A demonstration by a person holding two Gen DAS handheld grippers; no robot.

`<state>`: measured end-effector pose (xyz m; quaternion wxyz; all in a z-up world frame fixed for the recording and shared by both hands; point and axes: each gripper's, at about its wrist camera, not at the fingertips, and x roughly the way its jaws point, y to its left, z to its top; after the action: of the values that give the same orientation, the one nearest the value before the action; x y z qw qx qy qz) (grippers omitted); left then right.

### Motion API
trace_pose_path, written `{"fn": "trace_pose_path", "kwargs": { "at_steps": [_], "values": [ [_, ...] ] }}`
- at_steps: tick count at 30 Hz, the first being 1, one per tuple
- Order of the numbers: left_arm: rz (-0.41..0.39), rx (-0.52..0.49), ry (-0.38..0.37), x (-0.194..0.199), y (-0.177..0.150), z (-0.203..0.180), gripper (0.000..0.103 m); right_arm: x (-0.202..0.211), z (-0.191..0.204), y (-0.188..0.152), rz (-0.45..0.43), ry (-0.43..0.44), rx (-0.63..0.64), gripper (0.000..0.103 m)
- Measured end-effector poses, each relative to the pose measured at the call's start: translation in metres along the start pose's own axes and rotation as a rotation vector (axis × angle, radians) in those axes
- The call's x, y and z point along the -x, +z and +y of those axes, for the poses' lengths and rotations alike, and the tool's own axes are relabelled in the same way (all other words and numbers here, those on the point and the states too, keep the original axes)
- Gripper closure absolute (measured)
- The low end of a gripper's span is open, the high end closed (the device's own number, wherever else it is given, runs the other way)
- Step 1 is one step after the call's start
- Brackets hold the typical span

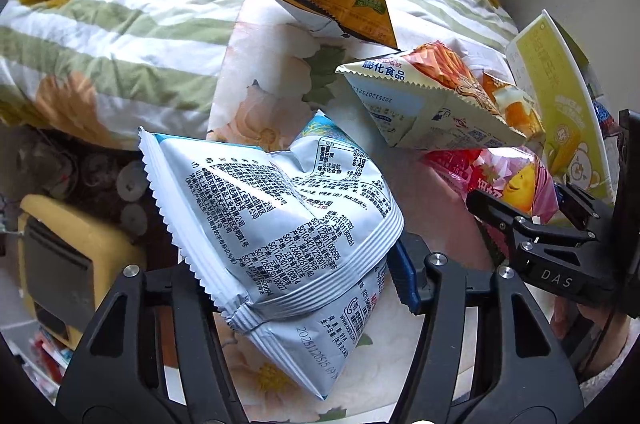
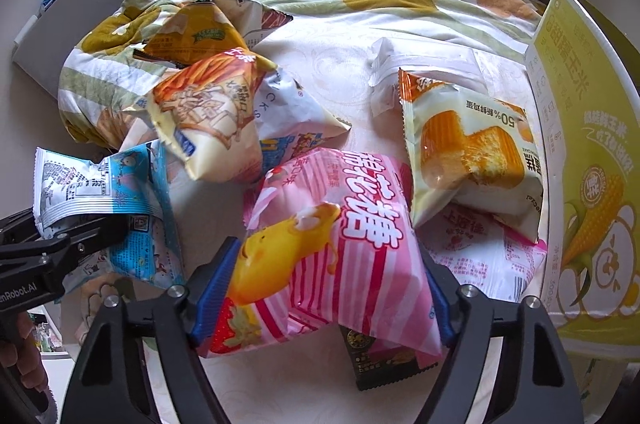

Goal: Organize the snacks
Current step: 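Close the left gripper on the white printed bag while the right gripper grasps the pink bag, then carry both bags over the yellow-green box and open both grippers to drop them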

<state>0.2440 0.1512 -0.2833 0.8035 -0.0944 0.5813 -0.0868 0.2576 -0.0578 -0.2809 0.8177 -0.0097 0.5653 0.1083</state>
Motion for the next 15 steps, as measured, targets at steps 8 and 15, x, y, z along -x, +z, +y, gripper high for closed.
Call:
{"fn": "trace_pose_path", "kwargs": {
  "at_steps": [8,15],
  "values": [
    [-0.020,-0.022,-0.017,0.023,-0.012,-0.007,0.047,0.028,0.005,-0.014,-0.037,0.027,-0.020,0.028],
    [-0.056,-0.047,-0.054,0.054,-0.022,-0.018,0.048,0.070,0.009,-0.025,-0.105,0.035,-0.041,0.028]
  ]
}}
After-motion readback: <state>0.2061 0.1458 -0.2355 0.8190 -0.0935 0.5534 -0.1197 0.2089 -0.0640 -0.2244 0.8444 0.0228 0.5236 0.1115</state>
